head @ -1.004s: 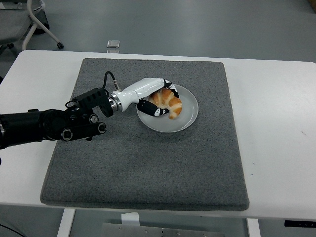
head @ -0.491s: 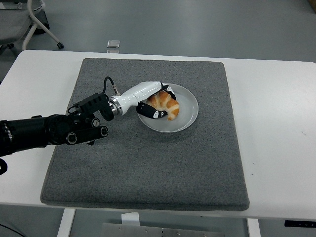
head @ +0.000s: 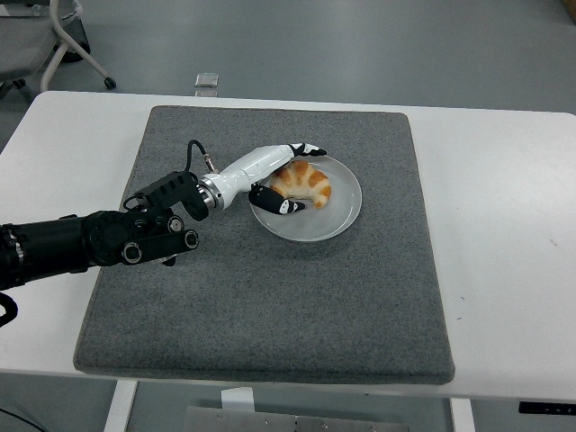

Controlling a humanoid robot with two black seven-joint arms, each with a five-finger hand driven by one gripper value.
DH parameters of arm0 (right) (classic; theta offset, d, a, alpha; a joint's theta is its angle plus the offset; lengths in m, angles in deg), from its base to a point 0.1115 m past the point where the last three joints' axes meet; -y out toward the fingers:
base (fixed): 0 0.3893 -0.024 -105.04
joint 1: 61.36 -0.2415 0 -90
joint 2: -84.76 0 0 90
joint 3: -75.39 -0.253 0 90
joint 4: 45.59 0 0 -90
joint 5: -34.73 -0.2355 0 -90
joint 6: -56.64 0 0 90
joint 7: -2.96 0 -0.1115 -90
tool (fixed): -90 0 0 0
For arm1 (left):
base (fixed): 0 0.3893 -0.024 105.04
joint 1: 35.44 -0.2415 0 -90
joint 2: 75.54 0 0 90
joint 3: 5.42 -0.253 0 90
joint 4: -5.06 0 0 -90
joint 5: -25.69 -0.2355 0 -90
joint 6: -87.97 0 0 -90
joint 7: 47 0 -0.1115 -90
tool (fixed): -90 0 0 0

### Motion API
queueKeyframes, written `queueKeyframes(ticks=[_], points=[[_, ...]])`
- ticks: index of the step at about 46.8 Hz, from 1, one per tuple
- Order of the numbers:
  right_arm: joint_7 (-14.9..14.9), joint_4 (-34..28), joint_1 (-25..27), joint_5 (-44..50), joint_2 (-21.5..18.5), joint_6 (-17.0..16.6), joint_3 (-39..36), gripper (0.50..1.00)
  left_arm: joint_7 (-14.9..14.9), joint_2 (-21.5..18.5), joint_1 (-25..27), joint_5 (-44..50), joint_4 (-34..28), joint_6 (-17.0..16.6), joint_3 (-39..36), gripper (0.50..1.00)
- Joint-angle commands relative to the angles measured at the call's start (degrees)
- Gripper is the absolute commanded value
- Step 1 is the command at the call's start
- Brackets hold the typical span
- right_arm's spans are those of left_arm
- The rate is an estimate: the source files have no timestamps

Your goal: Place the bread on the plate

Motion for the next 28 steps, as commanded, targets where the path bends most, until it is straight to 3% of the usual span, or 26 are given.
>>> queueKeyframes(ticks=[1, 10, 20, 28], points=[[0.0, 0.0, 0.1, 0.0, 0.0, 0.0, 0.0, 0.930, 0.0, 0.0, -0.1, 0.0, -0.1, 0.0, 0.0, 0.988], [0.0, 0.0, 0.1, 0.0, 0.0, 0.0, 0.0, 0.930, 0.0, -0.4, 0.1, 0.0, -0.6, 0.0, 0.6, 0.990], [0.0, 0.0, 0.1, 0.0, 0.0, 0.0, 0.0, 0.930, 0.0, -2.7, 0.6, 0.6, -1.8, 1.3, 7.5, 0.990], [0.0, 0.0, 0.1, 0.0, 0.0, 0.0, 0.0, 0.930, 0.1, -6.8, 0.8, 2.3, -4.2, 6.3, 14.7, 0.990]])
